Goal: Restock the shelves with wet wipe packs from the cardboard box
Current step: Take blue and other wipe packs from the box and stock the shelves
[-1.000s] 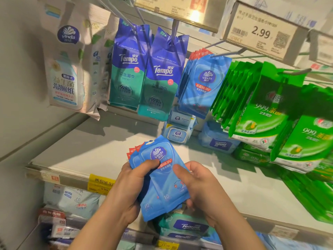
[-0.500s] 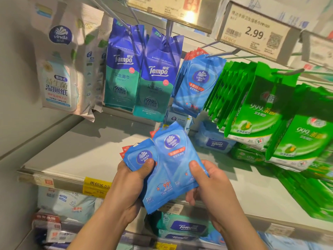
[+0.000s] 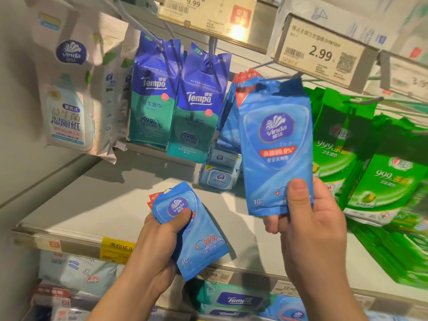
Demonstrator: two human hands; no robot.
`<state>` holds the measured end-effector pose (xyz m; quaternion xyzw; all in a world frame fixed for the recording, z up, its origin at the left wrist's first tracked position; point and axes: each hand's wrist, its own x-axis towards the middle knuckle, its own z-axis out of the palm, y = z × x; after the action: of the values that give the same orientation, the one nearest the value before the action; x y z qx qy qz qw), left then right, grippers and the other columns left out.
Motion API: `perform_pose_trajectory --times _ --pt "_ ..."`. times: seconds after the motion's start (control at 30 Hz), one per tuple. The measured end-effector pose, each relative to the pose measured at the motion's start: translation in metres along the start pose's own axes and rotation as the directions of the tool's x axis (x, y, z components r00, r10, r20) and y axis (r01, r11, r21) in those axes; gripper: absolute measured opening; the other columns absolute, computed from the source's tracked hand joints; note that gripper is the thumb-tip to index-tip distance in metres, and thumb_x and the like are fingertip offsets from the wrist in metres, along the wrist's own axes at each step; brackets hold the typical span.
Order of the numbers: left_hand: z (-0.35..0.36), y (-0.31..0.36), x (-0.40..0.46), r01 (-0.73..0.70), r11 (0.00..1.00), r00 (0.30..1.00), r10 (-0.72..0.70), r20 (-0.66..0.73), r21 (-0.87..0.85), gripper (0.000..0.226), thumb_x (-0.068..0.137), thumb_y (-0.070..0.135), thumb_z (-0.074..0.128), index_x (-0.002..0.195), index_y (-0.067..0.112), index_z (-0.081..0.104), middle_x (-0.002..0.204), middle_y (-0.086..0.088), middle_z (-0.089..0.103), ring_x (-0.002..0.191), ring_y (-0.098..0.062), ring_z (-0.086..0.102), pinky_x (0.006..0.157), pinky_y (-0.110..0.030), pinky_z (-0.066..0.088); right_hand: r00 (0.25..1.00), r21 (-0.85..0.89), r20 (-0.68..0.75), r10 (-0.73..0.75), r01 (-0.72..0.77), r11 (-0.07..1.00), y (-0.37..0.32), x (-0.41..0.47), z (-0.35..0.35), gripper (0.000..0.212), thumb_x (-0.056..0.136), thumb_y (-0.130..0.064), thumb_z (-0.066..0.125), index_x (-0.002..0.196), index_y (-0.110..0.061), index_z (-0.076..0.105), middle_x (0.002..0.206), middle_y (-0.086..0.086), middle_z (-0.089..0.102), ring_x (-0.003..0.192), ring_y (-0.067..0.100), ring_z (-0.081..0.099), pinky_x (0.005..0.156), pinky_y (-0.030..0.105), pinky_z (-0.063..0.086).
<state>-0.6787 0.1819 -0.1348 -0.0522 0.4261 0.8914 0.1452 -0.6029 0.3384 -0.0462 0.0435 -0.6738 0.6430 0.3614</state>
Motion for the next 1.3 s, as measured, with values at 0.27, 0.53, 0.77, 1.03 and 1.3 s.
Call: perform_pose_trajectory --times 0.27,0.53,0.77,1.03,1.3 --pt "0.002 0.004 -0.001 0.012 1.000 1.000 -0.012 -0.009 -0.016 0.013 0.098 0.014 0.064 0.109 0.017 0.069 0.089 -0.010 0.079 0.067 -0.028 0.077 0.072 -0.050 0.060 0.993 0.069 -0.044 -0.106 0.109 0.992 -0.009 0.009 0.009 0.019 0.094 -0.047 0.056 0.090 -0.029 0.063 0.068 0.005 0.059 0.045 0.021 0.048 0.048 0.028 0.042" --pt "0.004 0.004 -0.001 0.022 1.000 1.000 -0.022 -0.011 -0.022 0.012 0.098 0.010 0.064 0.108 0.015 0.069 0.093 -0.013 0.079 0.070 -0.028 0.077 0.059 -0.042 0.063 0.992 0.079 -0.118 -0.055 0.065 0.995 -0.011 0.017 0.014 0.029 0.095 -0.039 0.050 0.095 -0.011 0.055 0.064 0.005 0.061 0.041 0.021 0.050 0.043 0.026 0.042" --pt "0.006 0.004 -0.001 0.044 0.998 0.999 -0.044 0.010 -0.039 0.013 0.098 0.009 0.062 0.109 0.012 0.069 0.090 -0.013 0.078 0.066 -0.028 0.076 0.053 -0.043 0.062 0.994 0.030 -0.106 -0.018 0.021 0.999 -0.006 0.012 0.012 0.031 0.094 -0.042 0.048 0.094 -0.012 0.055 0.063 0.006 0.062 0.038 0.020 0.053 0.041 0.022 0.039" --pt "0.004 0.006 0.000 0.059 0.998 0.998 -0.059 -0.011 -0.029 0.014 0.097 0.010 0.064 0.109 0.015 0.068 0.088 -0.012 0.077 0.064 -0.029 0.075 0.054 -0.042 0.060 0.990 0.088 -0.006 0.141 -0.140 0.986 0.008 0.002 0.020 0.028 0.093 -0.036 0.050 0.103 -0.011 0.058 0.079 0.006 0.073 0.050 0.020 0.063 0.049 0.025 0.050" --pt "0.002 0.007 0.002 0.063 0.998 0.996 -0.065 -0.053 -0.031 0.013 0.095 0.007 0.064 0.105 0.015 0.067 0.086 -0.013 0.078 0.065 -0.031 0.075 0.066 -0.045 0.061 0.966 0.173 -0.111 0.232 -0.211 0.962 0.014 0.016 0.035 0.020 0.106 -0.024 0.048 0.099 -0.007 0.055 0.069 0.011 0.070 0.050 0.020 0.065 0.049 0.028 0.054"
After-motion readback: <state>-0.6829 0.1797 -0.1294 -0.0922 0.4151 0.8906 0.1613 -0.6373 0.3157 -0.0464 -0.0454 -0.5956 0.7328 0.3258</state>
